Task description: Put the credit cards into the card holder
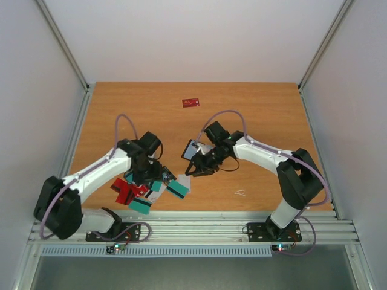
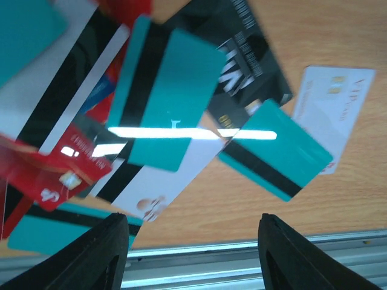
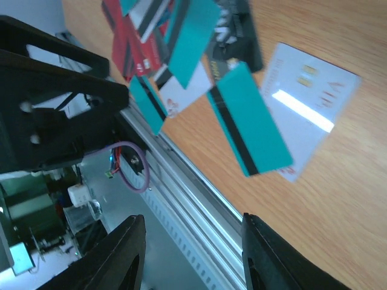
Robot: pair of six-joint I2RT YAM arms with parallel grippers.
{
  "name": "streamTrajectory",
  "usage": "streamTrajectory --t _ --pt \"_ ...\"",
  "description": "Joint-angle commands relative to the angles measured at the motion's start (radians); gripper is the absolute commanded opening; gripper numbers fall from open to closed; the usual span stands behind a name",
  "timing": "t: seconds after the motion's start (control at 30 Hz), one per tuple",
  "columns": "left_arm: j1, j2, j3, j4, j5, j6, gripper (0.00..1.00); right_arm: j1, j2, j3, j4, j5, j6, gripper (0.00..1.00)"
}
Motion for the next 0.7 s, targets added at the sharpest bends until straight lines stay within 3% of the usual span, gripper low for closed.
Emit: streamTrajectory --t 0.0,0.2,0.37,0.67 --pt "0.008 -0.142 -0.133 -0.041 -0.042 -0.217 0.59 0.083 0.049 0.075 0.062 -0.021 0.007 0.45" --pt "0.014 -0.291 -0.276 -0.079 -0.125 -0.438 0.59 0.106 0.080 0.044 0.094 0.051 0.098 0.39" --pt "0.015 -0.356 -0.334 -0.126 -0.166 -0.645 0.69 0.107 0.063 -0.009 0.098 0.067 0.111 0.39" --pt "0.014 -0.455 -0.436 -0.044 -0.152 -0.912 0.74 0.107 0.050 -0.063 0.149 0.064 0.153 0.39"
